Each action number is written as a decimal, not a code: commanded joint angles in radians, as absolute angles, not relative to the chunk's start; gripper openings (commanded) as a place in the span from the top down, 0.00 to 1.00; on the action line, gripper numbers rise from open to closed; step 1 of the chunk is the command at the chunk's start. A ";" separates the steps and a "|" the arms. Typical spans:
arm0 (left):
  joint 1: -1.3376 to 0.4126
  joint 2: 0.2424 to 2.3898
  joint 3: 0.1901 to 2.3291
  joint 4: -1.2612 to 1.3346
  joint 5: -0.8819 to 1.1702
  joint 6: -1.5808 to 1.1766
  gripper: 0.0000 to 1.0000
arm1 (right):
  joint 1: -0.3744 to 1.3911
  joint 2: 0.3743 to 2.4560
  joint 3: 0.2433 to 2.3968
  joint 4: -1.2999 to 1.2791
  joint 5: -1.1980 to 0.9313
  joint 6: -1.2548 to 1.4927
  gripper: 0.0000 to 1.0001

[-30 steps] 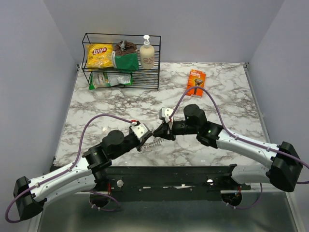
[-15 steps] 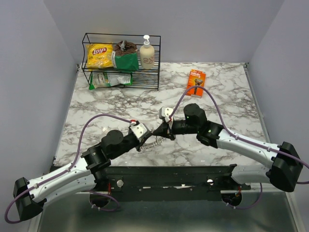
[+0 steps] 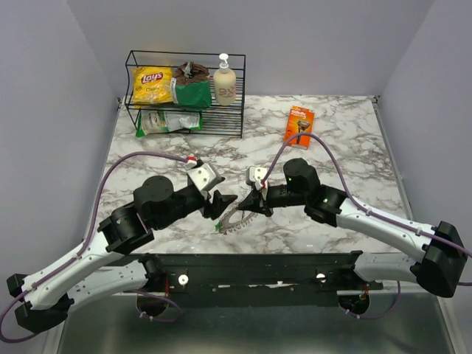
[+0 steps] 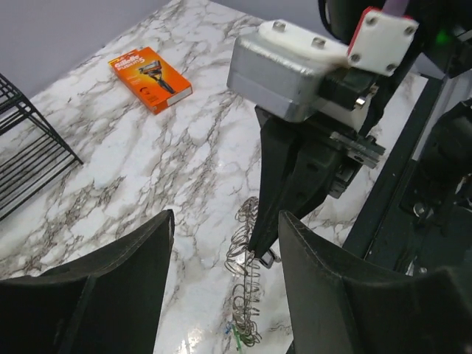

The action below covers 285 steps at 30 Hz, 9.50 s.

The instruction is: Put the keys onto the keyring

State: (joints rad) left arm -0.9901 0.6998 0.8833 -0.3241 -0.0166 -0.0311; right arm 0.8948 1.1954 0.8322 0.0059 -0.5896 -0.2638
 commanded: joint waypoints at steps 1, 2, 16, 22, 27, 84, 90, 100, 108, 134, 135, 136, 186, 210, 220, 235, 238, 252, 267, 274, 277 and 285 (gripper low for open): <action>-0.992 0.794 1.040 -0.567 0.175 0.035 0.34 | 0.896 1.135 0.830 -0.029 -0.641 -0.310 0.99; -0.991 0.813 1.063 -0.595 0.207 0.070 0.34 | 0.894 1.114 0.824 -0.038 -0.643 -0.314 0.99; -0.897 0.979 1.114 -0.716 0.699 0.288 0.37 | 0.894 0.968 0.778 -0.097 -0.762 -0.345 0.99; -0.874 1.031 1.126 -0.715 0.785 0.325 0.44 | 0.896 0.951 0.773 -0.110 -0.764 -0.337 0.99; -0.873 1.091 1.155 -0.747 0.818 0.351 0.52 | 0.894 0.937 0.772 -0.112 -0.741 -0.334 0.99; -0.871 0.812 0.664 0.105 0.508 -0.026 1.00 | 0.894 0.724 0.644 0.094 -0.402 -0.149 0.37; -0.871 0.735 0.548 0.328 0.489 -0.054 1.00 | 0.894 0.718 0.634 0.094 -0.442 -0.133 0.39; -0.871 0.676 0.416 0.649 0.498 -0.063 1.00 | 0.876 0.687 0.630 0.097 -0.520 -0.123 0.49; -0.871 0.692 0.393 0.755 0.574 -0.090 1.00 | 0.844 0.753 0.673 0.097 -0.679 -0.103 0.55; -0.871 0.696 0.411 0.723 0.591 -0.080 1.00 | 0.842 0.807 0.710 0.078 -0.706 -0.083 0.90; -0.871 0.693 0.411 0.723 0.592 -0.081 1.00 | 0.842 0.805 0.709 0.074 -0.706 -0.084 0.90; -0.871 0.693 0.413 0.724 0.592 -0.080 1.00 | 0.842 0.808 0.710 0.071 -0.704 -0.086 0.91; -0.871 0.718 0.439 0.700 0.601 -0.081 1.00 | 0.842 0.844 0.735 0.066 -0.729 -0.103 0.71; -0.871 0.726 0.615 0.218 0.528 0.069 0.59 | 0.842 0.913 0.793 -0.115 -0.641 -0.137 0.99; -0.871 0.669 0.611 0.141 0.384 0.068 0.30 | 0.842 0.943 0.796 -0.140 -0.598 -0.130 0.99; -0.871 0.624 0.589 0.127 0.190 0.066 0.13 | 0.844 1.015 0.747 -0.123 -0.531 -0.121 0.99; -0.871 0.635 0.588 0.126 0.158 0.061 0.10 | 0.842 1.063 0.727 -0.084 -0.520 -0.124 0.99; -0.871 0.804 0.678 0.002 0.045 -0.044 0.01 | 0.784 1.403 0.836 0.092 -0.491 -0.081 0.99; -0.871 0.888 0.710 -0.043 -0.121 -0.215 0.01 | 0.637 1.802 1.187 0.045 -0.459 -0.012 0.99; -0.871 0.908 0.733 -0.075 -0.259 -0.336 0.01 | 0.637 1.728 1.177 0.044 -0.391 -0.003 0.50; -0.871 0.911 0.730 -0.084 -0.302 -0.382 0.01 | 0.637 1.608 1.109 0.064 -0.333 -0.003 0.33; -0.871 0.874 0.698 -0.060 -0.394 -0.445 0.01 | 0.637 1.260 0.910 0.112 -0.167 0.054 0.08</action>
State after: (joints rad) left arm -0.8680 0.9066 0.6994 -0.0704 -0.3031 -0.3920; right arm 0.6338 1.3991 0.9951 0.0715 -0.2726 0.0269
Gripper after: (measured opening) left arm 0.985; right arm 0.894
